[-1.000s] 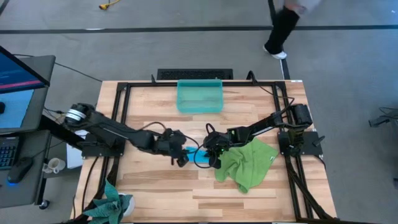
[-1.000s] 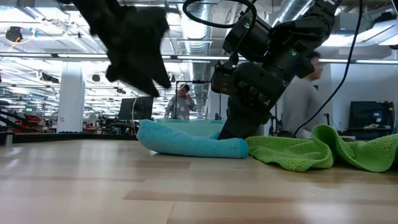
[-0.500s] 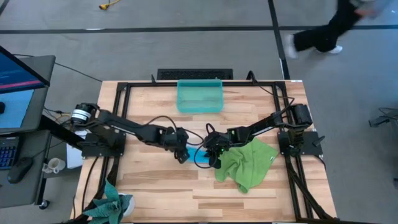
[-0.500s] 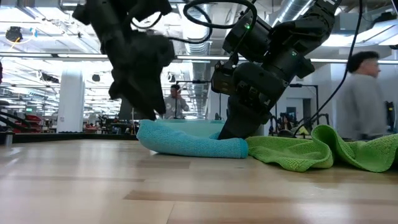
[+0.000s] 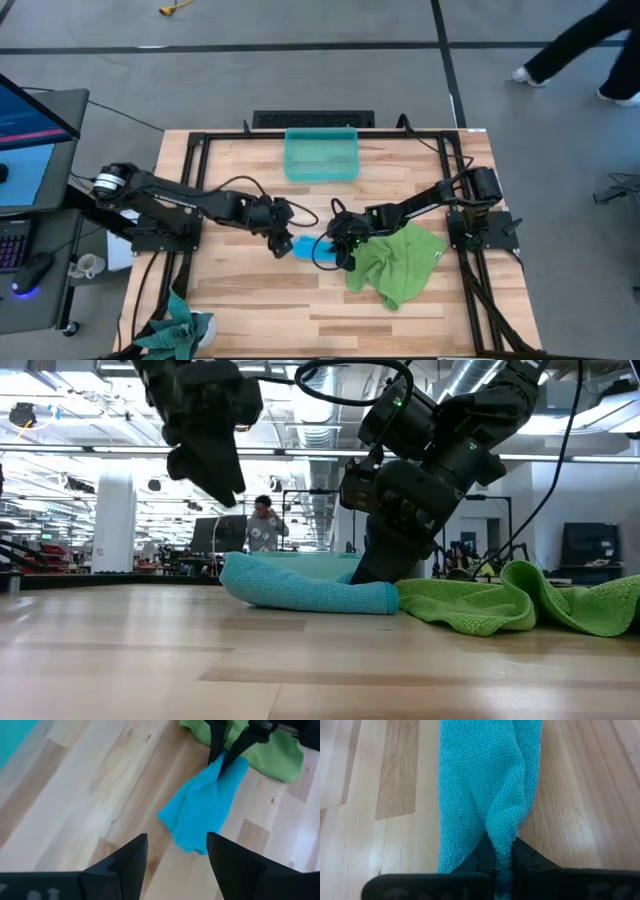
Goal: Roll microfiber towels into tight, uniform cylinder then place into a basket
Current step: Put the rolled blue microfiber cloth into the blue bin
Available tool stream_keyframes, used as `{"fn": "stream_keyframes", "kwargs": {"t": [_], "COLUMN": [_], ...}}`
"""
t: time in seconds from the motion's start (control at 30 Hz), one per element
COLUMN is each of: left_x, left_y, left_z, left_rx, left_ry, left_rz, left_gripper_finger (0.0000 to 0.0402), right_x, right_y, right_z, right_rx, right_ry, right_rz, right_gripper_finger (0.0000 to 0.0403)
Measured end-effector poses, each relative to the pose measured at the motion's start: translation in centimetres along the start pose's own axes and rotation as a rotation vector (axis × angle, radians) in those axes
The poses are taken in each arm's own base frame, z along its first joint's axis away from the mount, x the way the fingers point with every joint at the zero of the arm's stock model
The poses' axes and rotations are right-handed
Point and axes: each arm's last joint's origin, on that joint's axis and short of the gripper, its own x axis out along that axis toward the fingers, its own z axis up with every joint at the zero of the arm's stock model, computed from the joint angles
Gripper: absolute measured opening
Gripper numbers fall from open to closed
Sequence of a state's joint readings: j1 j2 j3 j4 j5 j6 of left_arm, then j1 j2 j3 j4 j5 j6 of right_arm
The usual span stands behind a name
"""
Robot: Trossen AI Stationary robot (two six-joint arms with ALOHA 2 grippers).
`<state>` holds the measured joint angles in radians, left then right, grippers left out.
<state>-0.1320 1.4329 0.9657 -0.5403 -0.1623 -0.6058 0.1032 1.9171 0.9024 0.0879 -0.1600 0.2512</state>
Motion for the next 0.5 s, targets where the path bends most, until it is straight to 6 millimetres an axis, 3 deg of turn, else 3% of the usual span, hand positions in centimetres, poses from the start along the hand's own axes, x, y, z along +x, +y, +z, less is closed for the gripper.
{"fn": "stream_keyframes", "kwargs": {"t": [0.3,0.5], "left_x": [5.1,7.3], "left_y": [-1.3,-0.7], "left_z": [-0.7,-1.3], "left_rx": [-0.023,-0.025], "left_ry": [0.012,0.078], "left_rz": [-0.086,-0.031], "left_gripper_finger": [0.0219,0.0224], "right_x": [0.0,0.0], "right_y": [0.0,0.0], "right_z": [0.0,0.0], "right_rx": [0.000,-0.001], "right_ry": [-0.003,-0.005], "right_rz": [0.001,0.002], "right_gripper_finger": [0.0040,0.0040]}}
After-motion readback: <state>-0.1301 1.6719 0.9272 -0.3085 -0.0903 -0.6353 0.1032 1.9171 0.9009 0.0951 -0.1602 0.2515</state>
